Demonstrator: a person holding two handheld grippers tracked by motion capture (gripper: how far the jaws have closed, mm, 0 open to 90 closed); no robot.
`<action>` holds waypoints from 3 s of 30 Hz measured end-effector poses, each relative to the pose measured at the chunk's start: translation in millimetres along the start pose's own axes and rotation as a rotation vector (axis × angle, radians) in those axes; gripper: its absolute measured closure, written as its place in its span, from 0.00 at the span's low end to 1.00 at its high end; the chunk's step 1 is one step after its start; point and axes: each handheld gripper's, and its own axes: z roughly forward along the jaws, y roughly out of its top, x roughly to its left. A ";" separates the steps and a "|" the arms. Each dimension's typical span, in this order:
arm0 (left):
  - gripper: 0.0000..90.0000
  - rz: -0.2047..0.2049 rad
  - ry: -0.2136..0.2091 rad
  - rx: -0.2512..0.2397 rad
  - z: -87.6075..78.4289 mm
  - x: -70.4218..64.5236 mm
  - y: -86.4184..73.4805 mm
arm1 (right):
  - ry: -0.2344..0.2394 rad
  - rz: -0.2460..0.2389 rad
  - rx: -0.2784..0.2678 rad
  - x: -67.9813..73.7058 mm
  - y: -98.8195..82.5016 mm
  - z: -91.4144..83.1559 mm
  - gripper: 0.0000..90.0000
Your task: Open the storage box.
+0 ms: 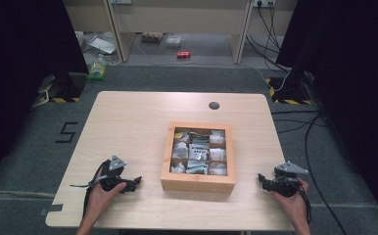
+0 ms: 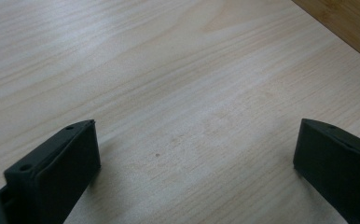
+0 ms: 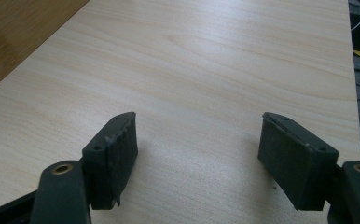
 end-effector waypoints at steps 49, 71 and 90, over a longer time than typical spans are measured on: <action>0.00 0.005 -0.006 0.000 0.0 0.9 0.0 | 0.322 -0.092 -0.122 89.3 16.7 -57.7 0.45; 0.00 0.005 -0.006 0.000 0.0 1.0 0.1 | 0.316 -0.187 -0.124 112.8 18.3 -41.0 0.57; 0.00 0.005 -0.006 0.000 0.0 1.0 0.1 | 0.282 -0.193 -0.168 118.2 19.5 -45.6 0.60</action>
